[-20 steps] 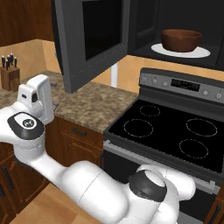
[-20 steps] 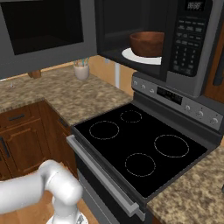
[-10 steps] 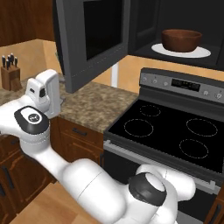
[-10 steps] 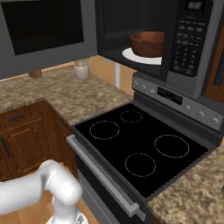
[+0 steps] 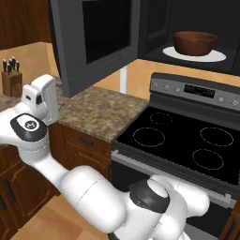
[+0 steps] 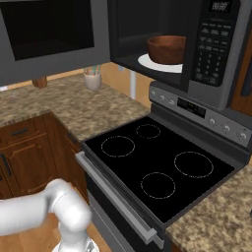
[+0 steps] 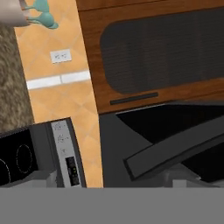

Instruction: Pick the bell pepper from the sink and place it in the bowl. Then pick the bowl and place it in the microwave. Then close the microwave door and press the start button.

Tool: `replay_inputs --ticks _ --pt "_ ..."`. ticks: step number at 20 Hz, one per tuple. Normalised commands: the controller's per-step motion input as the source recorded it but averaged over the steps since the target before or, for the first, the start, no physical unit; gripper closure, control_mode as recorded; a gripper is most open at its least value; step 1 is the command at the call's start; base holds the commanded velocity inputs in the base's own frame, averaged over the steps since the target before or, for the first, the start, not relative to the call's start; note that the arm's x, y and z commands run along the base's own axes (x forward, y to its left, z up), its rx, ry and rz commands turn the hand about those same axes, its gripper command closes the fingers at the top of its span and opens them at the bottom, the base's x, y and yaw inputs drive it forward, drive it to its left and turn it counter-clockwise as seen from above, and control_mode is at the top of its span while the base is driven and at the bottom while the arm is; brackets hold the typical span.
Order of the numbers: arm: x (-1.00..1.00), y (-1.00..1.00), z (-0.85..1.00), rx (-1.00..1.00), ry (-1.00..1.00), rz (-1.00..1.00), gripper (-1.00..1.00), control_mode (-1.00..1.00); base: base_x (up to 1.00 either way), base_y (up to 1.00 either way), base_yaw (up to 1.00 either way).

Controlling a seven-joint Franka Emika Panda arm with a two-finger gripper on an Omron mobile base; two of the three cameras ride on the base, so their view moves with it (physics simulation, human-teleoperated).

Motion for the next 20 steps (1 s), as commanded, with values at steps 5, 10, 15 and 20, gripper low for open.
replay_inputs --ticks 5,10,15,20 --pt "0.16 0.31 0.0 0.0 -0.02 0.0 -1.0 -1.0 0.0 0.0 0.0" --pt "0.24 0.44 0.0 0.0 -0.02 0.0 -1.0 -1.0 0.0 0.0 0.0" --pt "0.9 -0.28 0.0 0.02 0.0 0.0 -1.0 -1.0 0.0 0.0 0.0" --pt "0.41 -0.69 0.02 0.09 -0.01 0.0 -1.0 -1.0 0.0 0.0 0.0"
